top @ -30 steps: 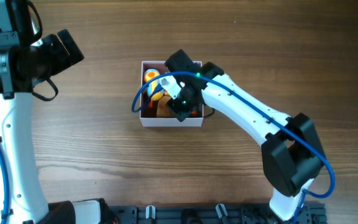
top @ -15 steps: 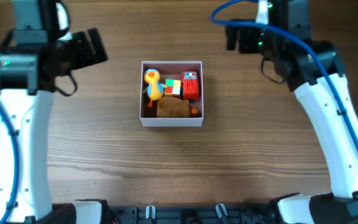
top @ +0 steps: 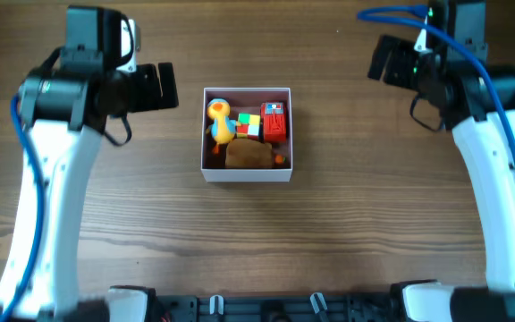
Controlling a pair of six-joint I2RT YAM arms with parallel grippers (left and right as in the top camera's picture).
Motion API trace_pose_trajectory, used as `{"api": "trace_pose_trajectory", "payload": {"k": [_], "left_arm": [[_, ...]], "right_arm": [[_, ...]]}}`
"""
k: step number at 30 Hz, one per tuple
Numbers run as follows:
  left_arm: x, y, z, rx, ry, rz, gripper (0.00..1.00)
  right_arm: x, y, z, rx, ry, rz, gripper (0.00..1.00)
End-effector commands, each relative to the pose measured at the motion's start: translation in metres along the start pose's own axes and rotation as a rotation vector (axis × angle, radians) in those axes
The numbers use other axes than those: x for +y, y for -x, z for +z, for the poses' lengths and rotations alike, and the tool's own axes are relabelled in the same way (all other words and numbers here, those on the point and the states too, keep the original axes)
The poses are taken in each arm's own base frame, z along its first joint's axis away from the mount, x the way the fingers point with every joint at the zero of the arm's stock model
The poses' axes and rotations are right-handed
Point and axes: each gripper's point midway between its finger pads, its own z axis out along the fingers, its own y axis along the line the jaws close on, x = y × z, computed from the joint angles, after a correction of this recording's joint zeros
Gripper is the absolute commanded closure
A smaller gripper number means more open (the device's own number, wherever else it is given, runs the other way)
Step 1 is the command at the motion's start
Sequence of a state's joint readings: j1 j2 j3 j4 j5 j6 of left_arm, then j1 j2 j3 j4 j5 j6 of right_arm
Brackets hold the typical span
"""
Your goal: Pack container
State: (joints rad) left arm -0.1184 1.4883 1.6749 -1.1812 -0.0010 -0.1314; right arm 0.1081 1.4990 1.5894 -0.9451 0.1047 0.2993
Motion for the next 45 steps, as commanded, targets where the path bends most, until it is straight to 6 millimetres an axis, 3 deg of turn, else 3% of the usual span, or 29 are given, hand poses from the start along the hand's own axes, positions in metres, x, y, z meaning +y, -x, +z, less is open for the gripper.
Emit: {"api": "trace_pose_trajectory", "payload": {"k": [1,4,6,8,11,13,18,36,41,45], "left_arm": [[-0.011,-0.027,-0.053,-0.13,-0.072,0.066,0.0],[-0.011,-0.059,-0.082,-0.249,-0.111,0.105,0.0],[-0.003,-0.088,-0.099,-0.332,-0.129,0.114,0.0],[0.01,-0.117,-0.11,-0.396,-0.112,0.125,0.0],[0.028,-0.138,-0.114,-0.473,-0.054,0.106,0.0],[0.045,-0.151,-0.107,-0.497,0.015,0.086,0.0],[0.049,-0.171,-0.077,-0.415,0.035,0.094,0.0],[0.051,-0.177,-0.074,-0.386,0.041,0.097,0.0],[0.051,-0.177,-0.074,-0.386,0.041,0.097,0.0],[0.051,-0.177,-0.074,-0.386,0.041,0.097,0.0]], "right_arm": [[-0.009,-0.012,-0.045,-0.08,0.022,0.031,0.0],[-0.021,-0.035,-0.077,-0.167,0.046,0.076,0.0],[-0.032,-0.065,-0.093,-0.217,0.064,0.092,0.0],[-0.047,-0.099,-0.096,-0.237,0.046,0.096,0.0],[-0.067,-0.14,-0.091,-0.257,0.009,0.101,0.0],[-0.071,-0.161,-0.083,-0.275,0.026,0.14,0.0],[-0.073,-0.167,-0.069,-0.296,0.03,0.173,0.0],[-0.073,-0.17,-0.061,-0.26,0.016,0.169,0.0],[-0.076,-0.176,-0.071,-0.279,0.017,0.142,0.0],[-0.069,-0.183,-0.092,-0.465,0.122,0.032,0.0]]}}
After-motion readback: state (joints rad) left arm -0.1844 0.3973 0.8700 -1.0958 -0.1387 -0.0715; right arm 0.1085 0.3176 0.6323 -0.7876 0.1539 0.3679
